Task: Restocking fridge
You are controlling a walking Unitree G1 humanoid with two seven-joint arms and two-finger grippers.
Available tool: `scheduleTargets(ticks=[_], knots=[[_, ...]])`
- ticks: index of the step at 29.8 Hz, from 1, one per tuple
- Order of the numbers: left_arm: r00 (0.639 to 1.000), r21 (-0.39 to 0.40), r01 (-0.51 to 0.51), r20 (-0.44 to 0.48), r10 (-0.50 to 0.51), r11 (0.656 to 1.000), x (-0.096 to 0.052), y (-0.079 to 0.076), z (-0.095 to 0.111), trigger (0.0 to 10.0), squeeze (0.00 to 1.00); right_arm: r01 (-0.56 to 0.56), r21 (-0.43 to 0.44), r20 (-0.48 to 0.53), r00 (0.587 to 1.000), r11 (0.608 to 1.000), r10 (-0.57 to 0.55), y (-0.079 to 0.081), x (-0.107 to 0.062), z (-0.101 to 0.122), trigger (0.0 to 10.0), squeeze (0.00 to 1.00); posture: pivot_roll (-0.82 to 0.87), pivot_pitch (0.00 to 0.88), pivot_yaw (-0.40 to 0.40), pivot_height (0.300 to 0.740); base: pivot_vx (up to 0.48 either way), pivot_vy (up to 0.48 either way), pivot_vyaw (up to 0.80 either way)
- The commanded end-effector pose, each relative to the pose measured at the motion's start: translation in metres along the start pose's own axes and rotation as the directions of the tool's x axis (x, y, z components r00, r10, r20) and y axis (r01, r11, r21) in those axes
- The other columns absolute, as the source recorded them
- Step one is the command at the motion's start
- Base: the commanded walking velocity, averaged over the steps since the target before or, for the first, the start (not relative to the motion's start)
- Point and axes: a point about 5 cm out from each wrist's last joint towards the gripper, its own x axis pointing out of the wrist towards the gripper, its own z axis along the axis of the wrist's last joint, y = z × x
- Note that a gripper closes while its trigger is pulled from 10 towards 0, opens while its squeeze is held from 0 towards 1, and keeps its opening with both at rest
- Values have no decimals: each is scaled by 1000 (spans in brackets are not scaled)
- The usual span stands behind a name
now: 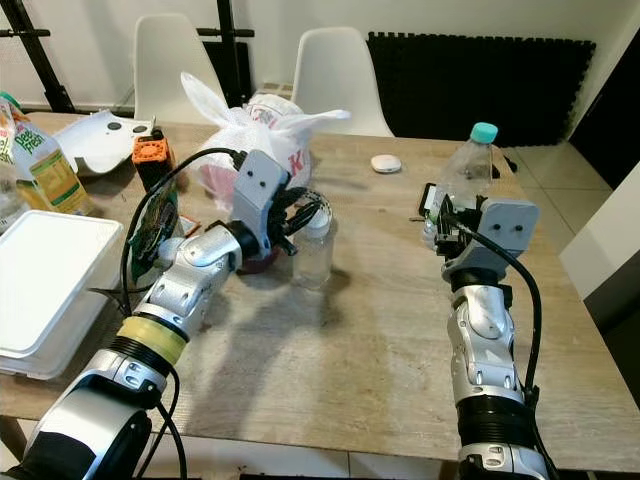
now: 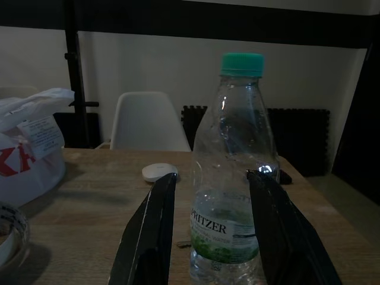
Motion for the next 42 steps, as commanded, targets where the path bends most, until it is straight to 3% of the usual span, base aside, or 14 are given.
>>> scheduleTargets(ticks=[1,5,6,7,12,13,22,28,32,33,42], knots=[[999,10,12,-51,-12,1000,-1,-4,-12,0,0,17,4,-13,1000,1000,-17,-2,-3,-3,10000,0,-43,45,11,740,0,0,0],[999,6,1,-36,0,1000,-2,-1,-11,0,0,20,6,-13,1000,1000,-20,-3,-4,-4,10000,0,-42,44,12,740,0,0,0],[1000,-1,-13,-19,13,1000,-3,1,-8,9569,0,22,8,-12,1000,1000,-22,-3,-3,-3,10000,0,-40,45,12,740,0,0,0],[1000,-13,-31,5,31,999,-5,5,-4,10000,0,22,9,-11,1000,1000,-22,-2,-3,-3,10000,0,-37,44,13,740,0,0,0],[995,-55,-69,68,73,996,-9,13,7,10000,27,23,12,-12,1000,1000,-22,-1,-3,-4,10000,0,-27,42,10,740,0,0,0],[994,-60,-71,74,75,996,-9,14,9,10000,1000,23,13,-12,1000,1000,-22,-1,-3,-4,10000,0,-27,42,10,740,0,0,0],[992,-137,-5,126,22,991,-20,3,17,10000,1000,12,20,-17,1000,1000,-12,3,-5,-6,10000,0,-19,40,8,740,0,0,0],[995,-149,-14,93,28,989,-27,-3,9,10000,1000,14,24,-26,1000,1000,-14,4,-7,-9,10000,0,-20,44,11,740,0,0,0],[997,-119,-73,8,74,990,-30,-4,-10,10000,1000,5,26,-39,999,1000,-4,7,-10,-13,10000,0,-14,47,6,740,0,0,0],[997,-115,-76,0,76,990,-29,-3,-12,10000,0,4,29,-38,999,1000,-3,9,-10,-12,10000,0,-16,48,7,740,0,0,0],[993,-108,-107,-66,100,988,-18,3,-23,10000,0,13,35,-25,1000,999,-12,11,-12,-9,10000,0,-50,42,19,740,0,0,0]])
